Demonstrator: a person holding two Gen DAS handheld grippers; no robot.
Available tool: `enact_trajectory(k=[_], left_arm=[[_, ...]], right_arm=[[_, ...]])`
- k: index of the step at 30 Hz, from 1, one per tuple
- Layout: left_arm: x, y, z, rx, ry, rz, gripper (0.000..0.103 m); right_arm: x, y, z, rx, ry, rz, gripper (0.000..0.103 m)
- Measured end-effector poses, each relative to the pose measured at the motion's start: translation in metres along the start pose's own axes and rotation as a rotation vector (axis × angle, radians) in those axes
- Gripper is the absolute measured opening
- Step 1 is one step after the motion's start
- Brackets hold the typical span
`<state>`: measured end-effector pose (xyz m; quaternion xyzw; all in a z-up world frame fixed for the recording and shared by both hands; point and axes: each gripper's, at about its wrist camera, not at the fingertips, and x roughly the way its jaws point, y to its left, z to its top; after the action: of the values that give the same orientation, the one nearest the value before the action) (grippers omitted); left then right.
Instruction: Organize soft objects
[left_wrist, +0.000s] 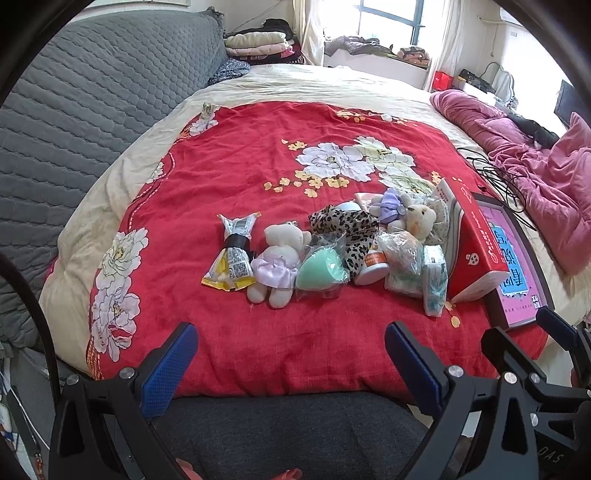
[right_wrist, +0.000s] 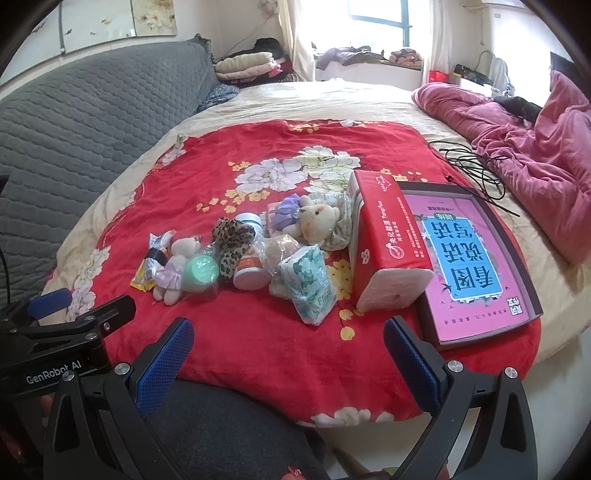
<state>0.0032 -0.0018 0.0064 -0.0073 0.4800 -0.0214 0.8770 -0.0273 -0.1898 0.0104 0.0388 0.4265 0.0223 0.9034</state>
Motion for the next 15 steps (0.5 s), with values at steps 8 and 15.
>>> enact_trajectory(k=[8, 15], left_arm=[[-0.0001, 0.0010, 0.0004, 0.000, -0.002, 0.002, 0.102], [0.0009, 0.0019, -0.0001, 0.000, 0.001, 0.003, 0.102]], right_arm=[[-0.0007, -0.0001, 0.0004, 0.002, 0.001, 0.000, 0.102], [-0.0005, 0.0017, 0.0007, 0.002, 0.003, 0.003, 0.102]])
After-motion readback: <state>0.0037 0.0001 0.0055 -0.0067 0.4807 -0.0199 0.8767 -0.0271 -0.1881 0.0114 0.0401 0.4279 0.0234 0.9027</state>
